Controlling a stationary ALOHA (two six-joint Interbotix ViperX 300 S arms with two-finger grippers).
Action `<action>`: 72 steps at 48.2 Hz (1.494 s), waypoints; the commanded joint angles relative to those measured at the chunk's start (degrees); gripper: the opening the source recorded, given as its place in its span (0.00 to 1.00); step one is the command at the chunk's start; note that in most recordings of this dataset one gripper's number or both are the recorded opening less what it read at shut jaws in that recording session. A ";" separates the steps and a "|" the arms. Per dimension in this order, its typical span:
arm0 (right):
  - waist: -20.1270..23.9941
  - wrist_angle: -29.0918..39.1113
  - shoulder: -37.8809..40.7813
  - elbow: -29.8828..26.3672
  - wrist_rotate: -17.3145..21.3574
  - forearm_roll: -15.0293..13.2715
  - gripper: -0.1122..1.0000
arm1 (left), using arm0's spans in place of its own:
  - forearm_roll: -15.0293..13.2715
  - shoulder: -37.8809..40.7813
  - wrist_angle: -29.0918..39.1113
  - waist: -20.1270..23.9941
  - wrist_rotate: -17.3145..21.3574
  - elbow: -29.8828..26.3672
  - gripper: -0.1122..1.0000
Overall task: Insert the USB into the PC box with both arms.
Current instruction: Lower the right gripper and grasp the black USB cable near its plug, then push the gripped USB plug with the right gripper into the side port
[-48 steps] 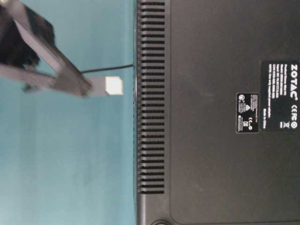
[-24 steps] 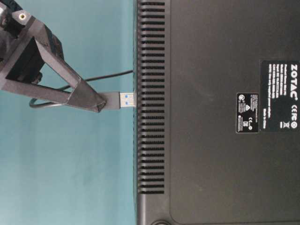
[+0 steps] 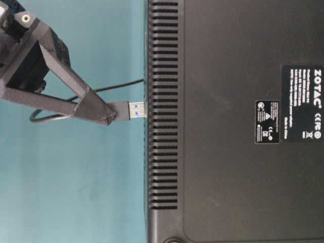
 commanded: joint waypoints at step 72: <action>1.41 -3.87 -0.62 3.43 3.34 -1.32 0.19 | 0.18 -0.18 -0.70 -0.09 -0.35 -0.88 0.10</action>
